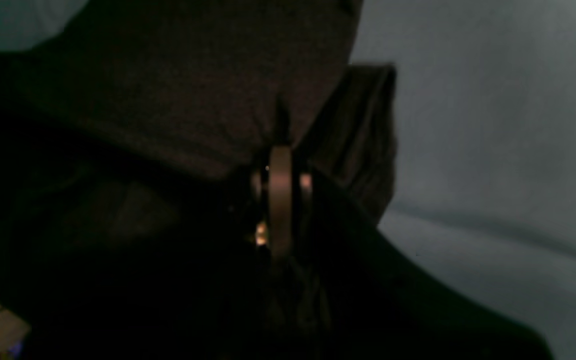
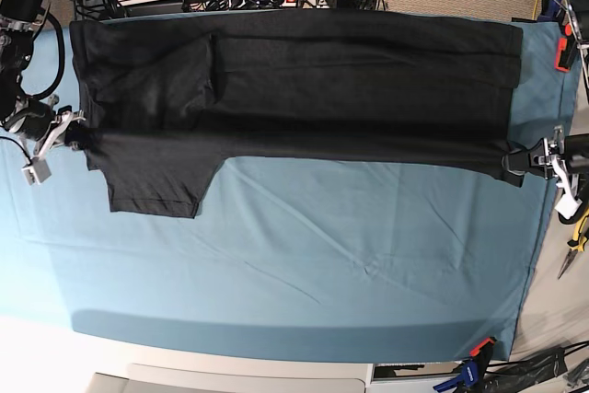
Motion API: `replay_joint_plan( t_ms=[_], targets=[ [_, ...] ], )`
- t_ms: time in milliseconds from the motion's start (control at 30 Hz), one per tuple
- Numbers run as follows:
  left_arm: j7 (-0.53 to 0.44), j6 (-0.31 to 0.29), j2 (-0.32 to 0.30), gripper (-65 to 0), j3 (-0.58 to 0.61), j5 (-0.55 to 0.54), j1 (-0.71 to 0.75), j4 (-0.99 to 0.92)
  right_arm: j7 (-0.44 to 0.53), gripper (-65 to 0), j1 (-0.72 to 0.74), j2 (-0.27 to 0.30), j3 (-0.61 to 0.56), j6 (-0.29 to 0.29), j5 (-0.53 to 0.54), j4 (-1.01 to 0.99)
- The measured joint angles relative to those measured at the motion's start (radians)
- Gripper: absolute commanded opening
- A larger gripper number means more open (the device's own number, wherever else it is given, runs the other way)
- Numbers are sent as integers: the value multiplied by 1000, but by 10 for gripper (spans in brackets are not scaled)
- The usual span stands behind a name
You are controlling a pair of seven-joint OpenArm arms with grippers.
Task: Fold the T-shirt properly
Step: 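Lift the hem with both grippers and fold it toward the collar edge, then release the hem and reposition the right gripper at the strip's end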
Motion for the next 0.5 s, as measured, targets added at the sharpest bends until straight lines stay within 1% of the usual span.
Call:
replay_joint_plan(
  t_ms=[400, 500],
  targets=[
    [0, 0, 0, -650, 0, -3, 77, 3, 4, -650, -92, 0, 0, 0, 6, 0],
    [0, 0, 0, -650, 0, -3, 86, 3, 4, -650, -94, 0, 0, 0, -13, 0]
  ],
)
